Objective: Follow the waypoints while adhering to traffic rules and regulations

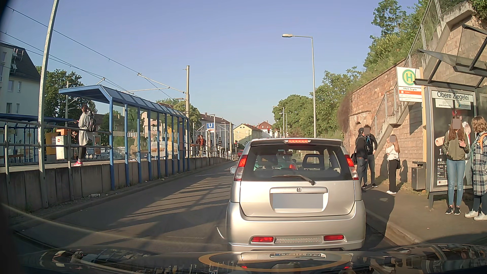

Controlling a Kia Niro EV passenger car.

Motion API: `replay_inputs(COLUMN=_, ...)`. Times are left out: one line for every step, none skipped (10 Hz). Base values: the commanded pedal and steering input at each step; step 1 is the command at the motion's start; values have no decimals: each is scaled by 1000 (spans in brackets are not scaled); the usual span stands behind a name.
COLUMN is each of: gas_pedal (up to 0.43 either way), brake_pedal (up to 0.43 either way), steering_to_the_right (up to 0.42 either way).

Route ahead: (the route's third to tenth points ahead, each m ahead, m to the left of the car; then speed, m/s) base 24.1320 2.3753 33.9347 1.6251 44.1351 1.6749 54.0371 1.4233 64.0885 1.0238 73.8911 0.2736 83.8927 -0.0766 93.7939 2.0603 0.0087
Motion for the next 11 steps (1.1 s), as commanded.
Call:
replay_inputs(gas_pedal=0, brake_pedal=177, steering_to_the_right=-5)
replay_inputs(gas_pedal=0, brake_pedal=177, steering_to_the_right=-5)
replay_inputs(gas_pedal=0, brake_pedal=183, steering_to_the_right=-4)
replay_inputs(gas_pedal=0, brake_pedal=183, steering_to_the_right=-4)
replay_inputs(gas_pedal=0, brake_pedal=177, steering_to_the_right=-4)
replay_inputs(gas_pedal=0, brake_pedal=183, steering_to_the_right=-5)
replay_inputs(gas_pedal=0, brake_pedal=183, steering_to_the_right=-4)
replay_inputs(gas_pedal=0, brake_pedal=183, steering_to_the_right=-4)
replay_inputs(gas_pedal=0, brake_pedal=183, steering_to_the_right=-5)
replay_inputs(gas_pedal=0, brake_pedal=183, steering_to_the_right=-4)
replay_inputs(gas_pedal=0, brake_pedal=183, steering_to_the_right=-4)
